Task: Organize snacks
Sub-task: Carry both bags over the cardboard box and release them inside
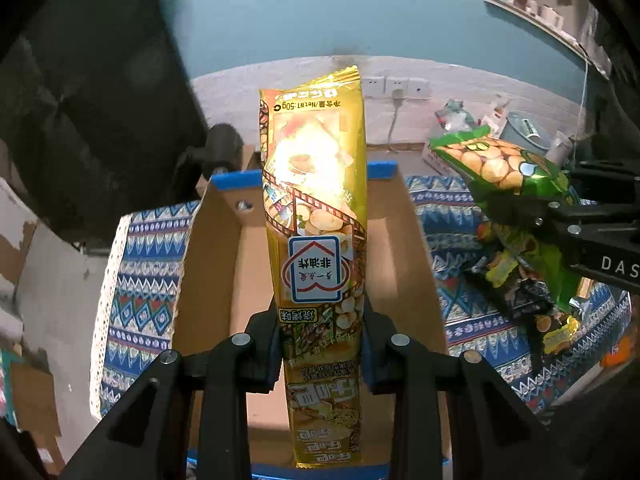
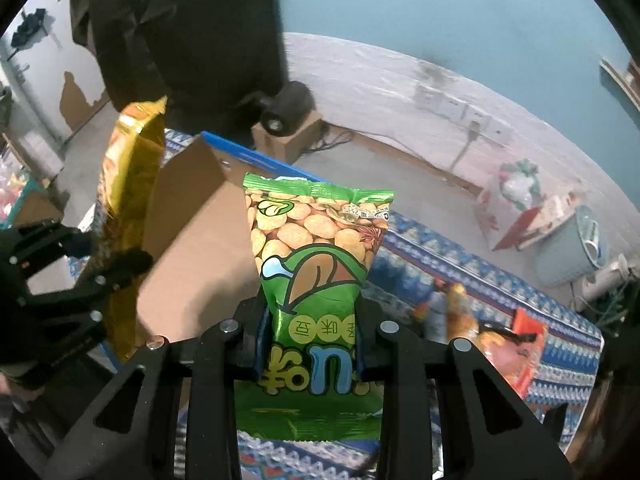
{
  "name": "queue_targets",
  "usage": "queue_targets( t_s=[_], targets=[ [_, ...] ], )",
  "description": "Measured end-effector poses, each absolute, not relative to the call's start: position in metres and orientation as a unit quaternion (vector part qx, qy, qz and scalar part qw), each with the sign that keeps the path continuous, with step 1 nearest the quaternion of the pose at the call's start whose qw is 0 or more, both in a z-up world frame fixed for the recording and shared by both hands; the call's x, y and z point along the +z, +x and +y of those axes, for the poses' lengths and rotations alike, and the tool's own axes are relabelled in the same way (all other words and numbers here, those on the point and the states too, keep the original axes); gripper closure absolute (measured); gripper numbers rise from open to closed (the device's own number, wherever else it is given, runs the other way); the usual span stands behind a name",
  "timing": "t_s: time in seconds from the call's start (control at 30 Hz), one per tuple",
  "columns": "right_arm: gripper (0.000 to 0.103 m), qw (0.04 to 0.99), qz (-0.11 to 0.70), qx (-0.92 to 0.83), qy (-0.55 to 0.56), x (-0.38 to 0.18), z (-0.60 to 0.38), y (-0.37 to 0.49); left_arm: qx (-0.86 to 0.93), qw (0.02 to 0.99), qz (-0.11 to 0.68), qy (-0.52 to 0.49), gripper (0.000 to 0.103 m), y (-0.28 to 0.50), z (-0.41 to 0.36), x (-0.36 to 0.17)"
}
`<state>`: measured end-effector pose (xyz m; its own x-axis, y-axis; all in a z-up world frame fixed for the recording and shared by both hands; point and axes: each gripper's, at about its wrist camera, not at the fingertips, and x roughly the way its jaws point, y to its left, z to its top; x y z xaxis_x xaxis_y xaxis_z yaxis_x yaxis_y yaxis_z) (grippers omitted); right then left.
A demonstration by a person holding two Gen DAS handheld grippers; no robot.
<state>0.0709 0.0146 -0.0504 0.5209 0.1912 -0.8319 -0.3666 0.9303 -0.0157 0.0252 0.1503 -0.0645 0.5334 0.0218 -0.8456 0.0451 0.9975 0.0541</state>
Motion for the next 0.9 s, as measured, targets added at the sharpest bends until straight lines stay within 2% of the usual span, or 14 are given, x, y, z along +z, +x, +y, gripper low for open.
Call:
queue_targets(
  t_s=[0.67,0.8,0.9],
  targets=[
    [0.074,0.821,0.525,0.206,-0.09,-0.104,0.094,0.11,0.053,0.845,0.531,0.014,0.069,0.033,0.201,-0.105],
    [0.074,0.815,0.533,0.209,-0.086,-0.111,0.099,0.111,0.058,0.845,0.531,0.013,0.067,0.032,0.205,-0.103],
    [0.073,0.81,0.54,0.211,-0.083,-0.117,0.099,0.114,0.059,0.846,0.53,0.01,0.061,0.031,0.207,-0.101]
  ],
)
